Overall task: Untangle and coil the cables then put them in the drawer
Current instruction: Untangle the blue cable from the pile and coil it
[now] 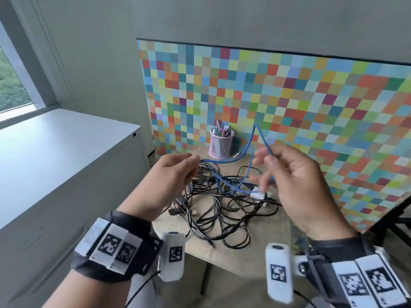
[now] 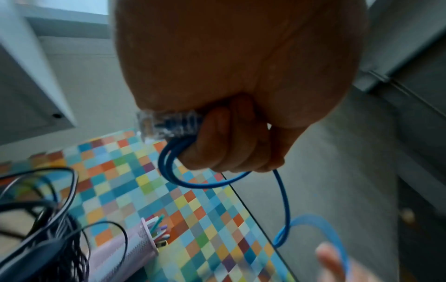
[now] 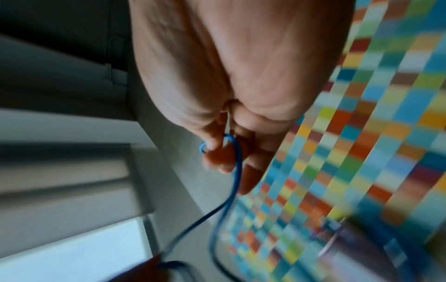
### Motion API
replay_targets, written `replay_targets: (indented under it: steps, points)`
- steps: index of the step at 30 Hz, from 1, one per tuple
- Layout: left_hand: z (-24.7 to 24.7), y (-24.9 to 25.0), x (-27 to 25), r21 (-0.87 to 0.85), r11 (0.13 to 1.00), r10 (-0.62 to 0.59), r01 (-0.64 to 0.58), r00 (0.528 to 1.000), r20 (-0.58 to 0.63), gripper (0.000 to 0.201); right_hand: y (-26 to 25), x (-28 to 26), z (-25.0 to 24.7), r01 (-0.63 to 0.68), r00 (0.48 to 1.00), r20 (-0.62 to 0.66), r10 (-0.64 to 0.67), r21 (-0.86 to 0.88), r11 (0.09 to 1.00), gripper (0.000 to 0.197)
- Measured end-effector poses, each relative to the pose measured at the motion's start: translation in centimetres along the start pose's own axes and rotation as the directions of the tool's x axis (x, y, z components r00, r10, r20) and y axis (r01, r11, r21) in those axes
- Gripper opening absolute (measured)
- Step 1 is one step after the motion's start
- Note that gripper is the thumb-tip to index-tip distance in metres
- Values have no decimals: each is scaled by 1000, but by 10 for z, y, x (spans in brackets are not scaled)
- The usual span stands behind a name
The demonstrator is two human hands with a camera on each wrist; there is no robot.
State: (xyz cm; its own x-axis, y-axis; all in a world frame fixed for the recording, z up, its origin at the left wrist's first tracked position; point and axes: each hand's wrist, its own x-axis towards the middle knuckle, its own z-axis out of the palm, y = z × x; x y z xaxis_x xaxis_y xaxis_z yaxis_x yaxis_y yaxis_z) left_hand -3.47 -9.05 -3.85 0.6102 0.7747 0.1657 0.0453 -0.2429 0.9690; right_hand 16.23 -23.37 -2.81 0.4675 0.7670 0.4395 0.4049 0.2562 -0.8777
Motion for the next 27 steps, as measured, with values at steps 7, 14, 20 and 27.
replay_targets:
  steps: [7,14,20,27]
  points:
    - [-11,12,-1,-558,829,-19,29,1000,23,35,28,-2,-41,-29,1000,-7,28,-418,908,63]
    - [-3,24,2,-665,745,0,55,997,83,31,35,-8,-24,-117,909,212,358,-695,710,55]
    - [33,29,0,-405,913,-22,58,995,94,34,38,-18,9,71,965,206,160,-799,597,115]
    - [54,35,-4,-401,913,-28,76,992,124,36,36,-17,26,267,958,170,-232,-829,492,88]
